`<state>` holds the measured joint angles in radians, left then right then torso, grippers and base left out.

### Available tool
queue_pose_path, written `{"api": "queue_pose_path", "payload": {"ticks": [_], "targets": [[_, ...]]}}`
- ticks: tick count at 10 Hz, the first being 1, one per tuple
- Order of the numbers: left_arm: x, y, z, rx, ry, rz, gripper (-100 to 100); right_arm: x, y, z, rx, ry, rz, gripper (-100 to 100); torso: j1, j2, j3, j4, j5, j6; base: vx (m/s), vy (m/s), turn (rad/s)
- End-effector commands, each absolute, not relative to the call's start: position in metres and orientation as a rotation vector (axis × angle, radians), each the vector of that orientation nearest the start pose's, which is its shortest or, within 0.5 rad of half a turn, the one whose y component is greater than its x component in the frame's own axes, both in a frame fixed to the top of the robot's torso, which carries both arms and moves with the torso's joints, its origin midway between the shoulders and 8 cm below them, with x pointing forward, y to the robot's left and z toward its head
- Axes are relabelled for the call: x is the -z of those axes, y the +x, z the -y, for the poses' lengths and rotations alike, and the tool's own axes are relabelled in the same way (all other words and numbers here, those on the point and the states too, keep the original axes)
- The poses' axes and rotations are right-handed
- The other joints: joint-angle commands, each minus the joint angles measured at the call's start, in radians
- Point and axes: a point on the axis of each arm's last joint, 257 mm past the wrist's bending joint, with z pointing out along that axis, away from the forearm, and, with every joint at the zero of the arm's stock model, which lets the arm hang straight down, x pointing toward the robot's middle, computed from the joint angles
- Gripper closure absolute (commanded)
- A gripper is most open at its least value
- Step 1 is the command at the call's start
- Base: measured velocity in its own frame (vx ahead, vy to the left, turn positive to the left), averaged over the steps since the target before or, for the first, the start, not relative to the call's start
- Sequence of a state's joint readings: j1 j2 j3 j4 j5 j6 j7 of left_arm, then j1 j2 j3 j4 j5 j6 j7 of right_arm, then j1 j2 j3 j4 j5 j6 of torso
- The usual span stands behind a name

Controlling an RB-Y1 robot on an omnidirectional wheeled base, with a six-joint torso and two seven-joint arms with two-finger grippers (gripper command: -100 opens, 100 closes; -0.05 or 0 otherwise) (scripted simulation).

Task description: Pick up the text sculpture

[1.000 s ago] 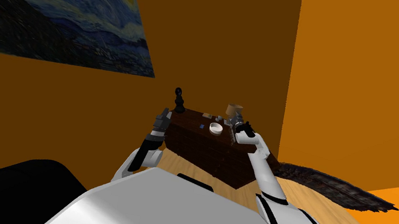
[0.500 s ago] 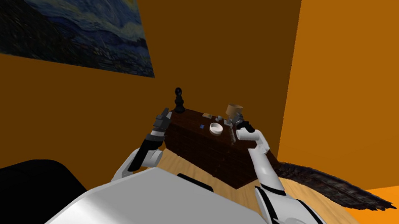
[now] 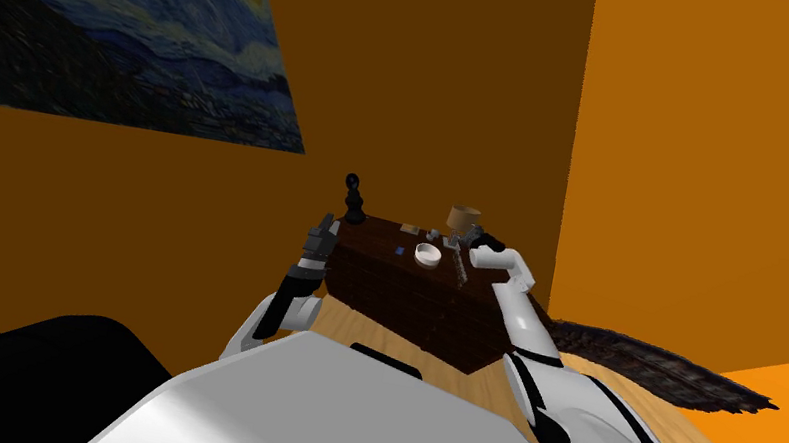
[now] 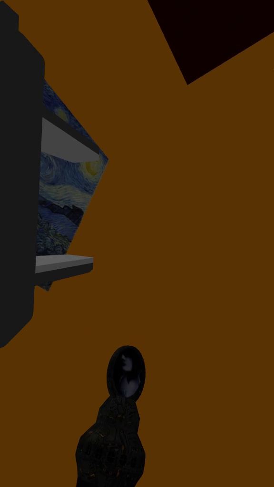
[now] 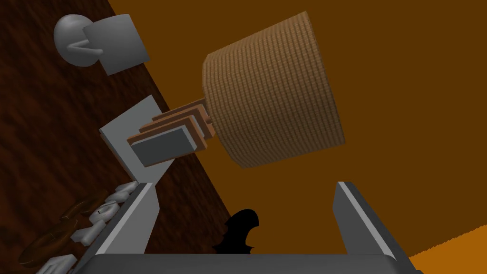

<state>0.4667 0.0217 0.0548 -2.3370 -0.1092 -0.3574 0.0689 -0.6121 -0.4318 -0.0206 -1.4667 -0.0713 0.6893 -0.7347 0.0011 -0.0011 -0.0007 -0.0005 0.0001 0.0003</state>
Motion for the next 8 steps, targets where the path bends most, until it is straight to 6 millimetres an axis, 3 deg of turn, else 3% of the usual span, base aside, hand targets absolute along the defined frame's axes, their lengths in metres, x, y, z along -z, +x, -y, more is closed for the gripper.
{"api": "queue_pose_path", "payload": {"ticks": [1, 5, 6, 7, 8], "targets": [[-0.033, 0.357, -0.284, 1.230, -0.647, -0.701, 0, 0.060, 0.675, 0.315, -1.305, 1.696, -1.006, -100, 0.000, 0.000, 0.000, 0.000, 0.000, 0.000, 0.008, 0.007, -0.001], [-0.033, 0.357, -0.284, 1.230, -0.647, -0.701, 0, 0.067, 0.683, 0.337, -1.267, 1.894, -0.910, -100, 0.000, 0.000, 0.000, 0.000, 0.000, 0.000, 0.017, 0.012, -0.012], [-0.033, 0.357, -0.284, 1.230, -0.647, -0.702, 0, 0.081, 0.680, 0.342, -1.228, 1.936, -0.910, -100, 0.000, 0.000, 0.000, 0.000, 0.000, 0.000, 0.023, 0.011, -0.012], [-0.033, 0.357, -0.284, 1.230, -0.647, -0.702, 0, 0.074, 0.684, 0.348, -1.240, 1.992, -0.858, -100, 0.000, -0.001, 0.000, 0.000, 0.000, 0.000, 0.034, 0.018, -0.015], [-0.033, 0.357, -0.284, 1.230, -0.647, -0.702, 0, 0.089, 0.681, 0.353, -1.199, 2.041, -0.850, -100, 0.000, -0.001, -0.001, 0.000, 0.000, 0.000, 0.036, 0.018, -0.010]]}}
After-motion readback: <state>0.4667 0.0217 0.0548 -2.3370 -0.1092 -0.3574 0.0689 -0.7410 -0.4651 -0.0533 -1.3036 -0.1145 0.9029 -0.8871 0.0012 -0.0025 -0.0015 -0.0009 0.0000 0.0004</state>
